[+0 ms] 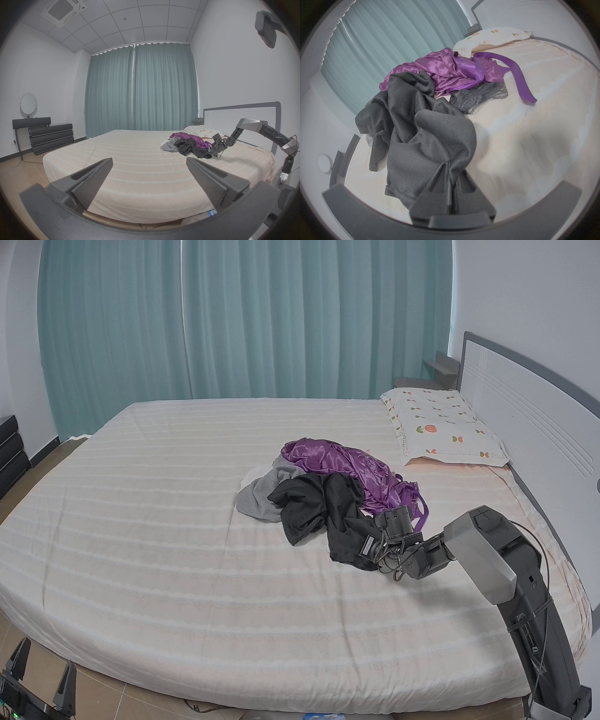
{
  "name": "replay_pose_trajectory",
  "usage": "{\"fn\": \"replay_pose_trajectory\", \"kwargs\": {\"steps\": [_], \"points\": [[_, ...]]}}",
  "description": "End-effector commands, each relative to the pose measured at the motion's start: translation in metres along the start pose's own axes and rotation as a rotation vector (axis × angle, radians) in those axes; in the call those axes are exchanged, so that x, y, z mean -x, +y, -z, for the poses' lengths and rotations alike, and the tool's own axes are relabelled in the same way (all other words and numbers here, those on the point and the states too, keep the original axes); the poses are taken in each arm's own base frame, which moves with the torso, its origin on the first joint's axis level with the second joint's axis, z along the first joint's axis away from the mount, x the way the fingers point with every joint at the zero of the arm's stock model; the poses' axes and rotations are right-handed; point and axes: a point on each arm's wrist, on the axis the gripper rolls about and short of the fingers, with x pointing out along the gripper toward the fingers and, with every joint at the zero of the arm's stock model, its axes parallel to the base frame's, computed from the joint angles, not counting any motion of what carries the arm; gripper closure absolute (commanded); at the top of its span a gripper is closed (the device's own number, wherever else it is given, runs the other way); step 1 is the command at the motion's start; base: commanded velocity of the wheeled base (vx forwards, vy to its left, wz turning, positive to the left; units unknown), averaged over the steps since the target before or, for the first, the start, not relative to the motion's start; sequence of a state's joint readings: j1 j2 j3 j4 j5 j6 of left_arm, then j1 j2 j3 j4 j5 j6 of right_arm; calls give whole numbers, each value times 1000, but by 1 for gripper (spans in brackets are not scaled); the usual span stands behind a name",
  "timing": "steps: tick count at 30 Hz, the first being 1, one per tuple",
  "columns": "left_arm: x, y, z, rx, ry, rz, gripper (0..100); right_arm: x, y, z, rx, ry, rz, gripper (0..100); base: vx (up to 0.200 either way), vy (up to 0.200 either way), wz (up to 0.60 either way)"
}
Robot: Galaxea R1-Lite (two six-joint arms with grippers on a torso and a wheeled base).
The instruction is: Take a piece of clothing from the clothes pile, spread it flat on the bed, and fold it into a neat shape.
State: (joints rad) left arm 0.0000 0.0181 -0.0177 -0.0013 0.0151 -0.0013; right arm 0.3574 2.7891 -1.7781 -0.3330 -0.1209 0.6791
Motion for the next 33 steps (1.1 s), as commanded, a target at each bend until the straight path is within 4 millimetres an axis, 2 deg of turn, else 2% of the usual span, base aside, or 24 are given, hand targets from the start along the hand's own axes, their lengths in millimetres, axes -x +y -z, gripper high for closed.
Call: {"fn": "replay_pose_trajectory", "kwargs": {"steps": [1, 3, 7, 13, 14, 16, 22, 23, 24, 25, 29, 30, 32, 33], "points": [[0, 0, 5, 0, -1, -2, 0, 27, 7, -10, -63, 28, -31, 100, 0, 0, 0], [0, 0, 5, 0, -1, 0, 0, 36, 8, -14, -76, 33, -56, 100, 0, 0, 0], [0, 0, 5, 0, -1, 0, 0, 77, 7, -17, -131, 36, -128, 100, 0, 0, 0], [0, 0, 5, 0, -1, 0, 0, 143, 2, -5, -132, 52, -268, 100, 0, 0, 0], [0, 0, 5, 0, -1, 0, 0, 146, 2, -4, -131, 53, -273, 100, 0, 0, 0], [0, 0, 5, 0, -1, 0, 0, 175, 2, 4, -126, 27, -339, 100, 0, 0, 0], [0, 0, 5, 0, -1, 0, 0, 248, 16, 13, -104, -37, -514, 100, 0, 0, 0], [0, 0, 5, 0, -1, 0, 0, 258, 19, 12, -99, -44, -538, 100, 0, 0, 0], [0, 0, 5, 0, -1, -2, 0, 259, 19, 12, -98, -45, -541, 100, 0, 0, 0], [0, 0, 5, 0, 1, -2, 0, 276, 26, 11, -90, -61, -584, 100, 0, 0, 0], [0, 0, 5, 0, -1, 0, 0, 308, 38, 6, -79, -95, -675, 100, 0, 0, 0], [0, 0, 5, 0, -1, 0, 0, 325, 44, 3, -74, -116, -727, 100, 0, 0, 0], [0, 0, 5, -1, -1, 0, 0, 345, 50, -1, -70, -140, -787, 100, 0, 0, 0], [0, 0, 5, -1, -1, 0, 0, 345, 50, -1, -70, -140, -787, 100, 0, 0, 0]]}}
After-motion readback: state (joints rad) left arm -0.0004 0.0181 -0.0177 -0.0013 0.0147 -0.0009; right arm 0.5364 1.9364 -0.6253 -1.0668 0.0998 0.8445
